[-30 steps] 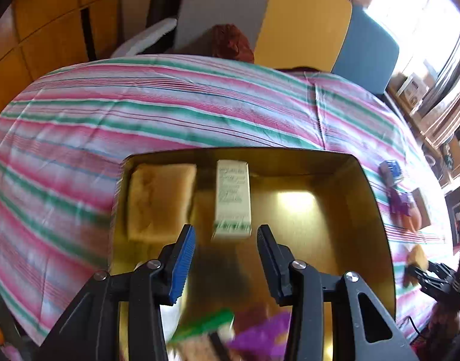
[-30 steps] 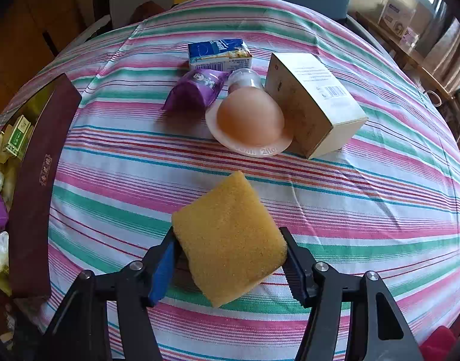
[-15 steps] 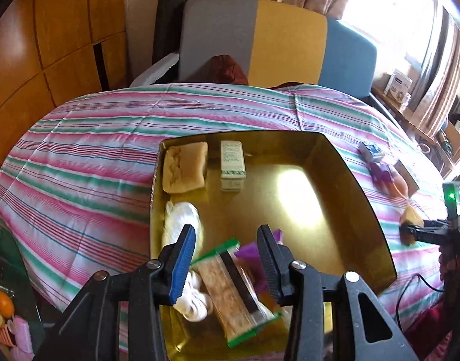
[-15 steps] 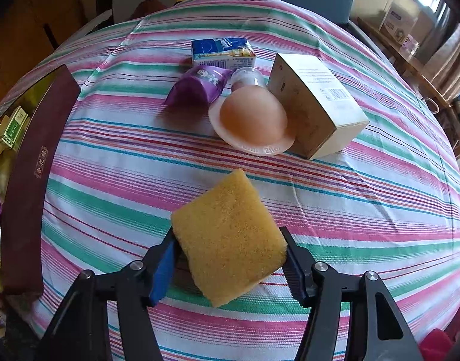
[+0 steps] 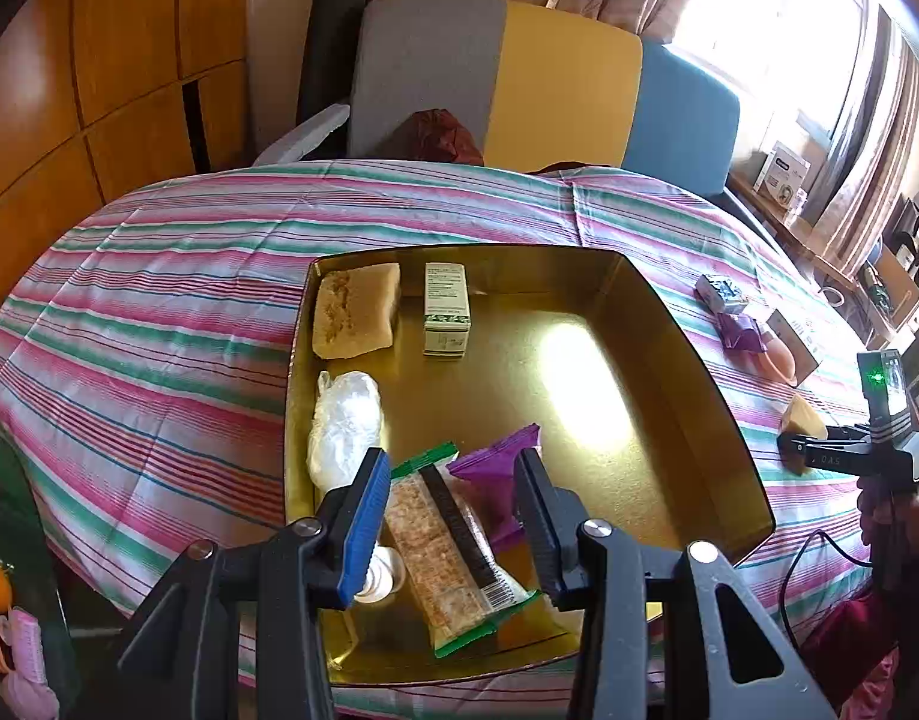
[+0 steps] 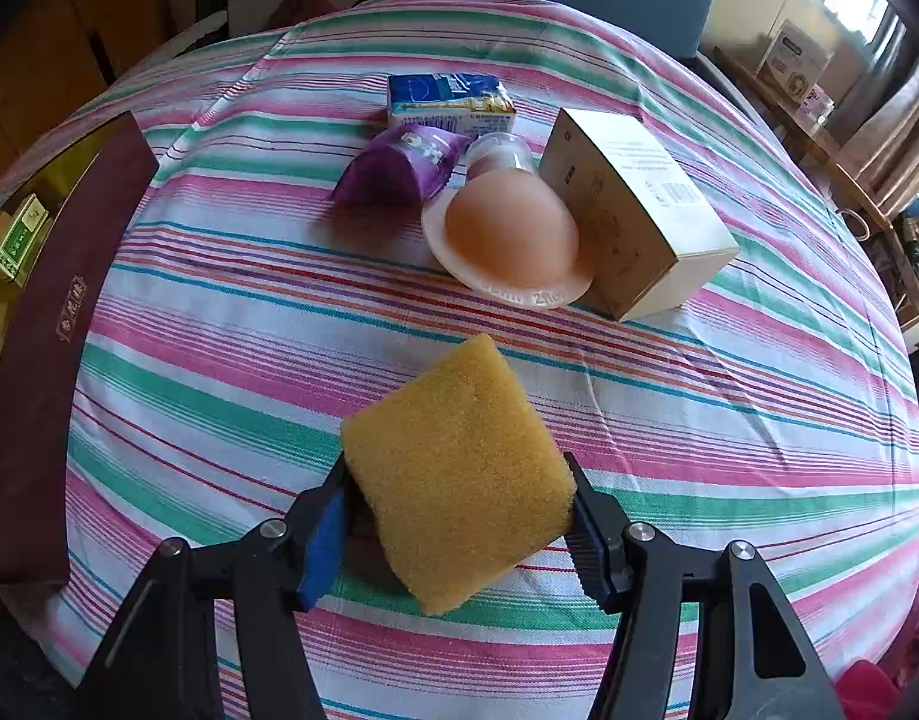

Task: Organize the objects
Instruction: 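Lift the yellow sponge with the right gripper and carry it toward the tray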

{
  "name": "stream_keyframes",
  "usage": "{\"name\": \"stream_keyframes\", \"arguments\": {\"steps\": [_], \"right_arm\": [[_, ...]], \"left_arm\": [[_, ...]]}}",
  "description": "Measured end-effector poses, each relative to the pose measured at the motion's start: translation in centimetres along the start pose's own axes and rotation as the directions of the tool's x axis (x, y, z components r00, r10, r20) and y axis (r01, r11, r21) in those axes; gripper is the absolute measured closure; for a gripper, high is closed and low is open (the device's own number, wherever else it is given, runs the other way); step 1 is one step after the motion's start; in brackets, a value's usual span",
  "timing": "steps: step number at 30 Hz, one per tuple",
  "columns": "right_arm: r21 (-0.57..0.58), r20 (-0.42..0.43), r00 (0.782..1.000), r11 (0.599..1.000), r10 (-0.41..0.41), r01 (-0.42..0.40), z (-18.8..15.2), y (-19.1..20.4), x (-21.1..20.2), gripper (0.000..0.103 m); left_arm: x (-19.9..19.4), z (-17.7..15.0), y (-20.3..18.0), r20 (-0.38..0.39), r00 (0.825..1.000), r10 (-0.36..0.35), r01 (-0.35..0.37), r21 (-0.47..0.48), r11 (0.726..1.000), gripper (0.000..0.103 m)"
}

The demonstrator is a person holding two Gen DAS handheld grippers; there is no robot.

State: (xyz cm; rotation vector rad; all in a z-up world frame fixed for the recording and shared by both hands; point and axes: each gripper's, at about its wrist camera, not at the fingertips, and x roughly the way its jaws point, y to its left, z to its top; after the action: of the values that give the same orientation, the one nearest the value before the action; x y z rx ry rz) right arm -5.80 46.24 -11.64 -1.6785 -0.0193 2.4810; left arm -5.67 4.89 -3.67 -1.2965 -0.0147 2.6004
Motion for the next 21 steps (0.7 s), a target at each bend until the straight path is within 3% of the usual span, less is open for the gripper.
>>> {"name": "stream_keyframes", "arguments": {"steps": [13, 17, 21], "right_arm": [[-0.001, 0.016, 0.999, 1.0, -0.031, 0.031, -0.1, 0.5, 0.0, 0.041], [0.04, 0.015, 1.0, 0.999, -0.023, 0.022, 0.1, 0.1, -0.5, 0.044], [0.089, 0.067, 0.998, 0.996, -0.012, 0.006, 0.9, -0.1, -2.6, 0.044]], "left_arm": [[-1.0, -0.4, 1.2, 0.036, 0.999, 0.034, -0.034, 0.005, 0.999, 0.06], [-1.2, -0.6, 1.8, 0.04, 0.999, 0.033, -0.033, 0.004, 0.999, 0.06], [-1.3, -0.7, 2.6, 0.04, 0.999, 0.037, -0.037, -0.007, 0.999, 0.06]]}}
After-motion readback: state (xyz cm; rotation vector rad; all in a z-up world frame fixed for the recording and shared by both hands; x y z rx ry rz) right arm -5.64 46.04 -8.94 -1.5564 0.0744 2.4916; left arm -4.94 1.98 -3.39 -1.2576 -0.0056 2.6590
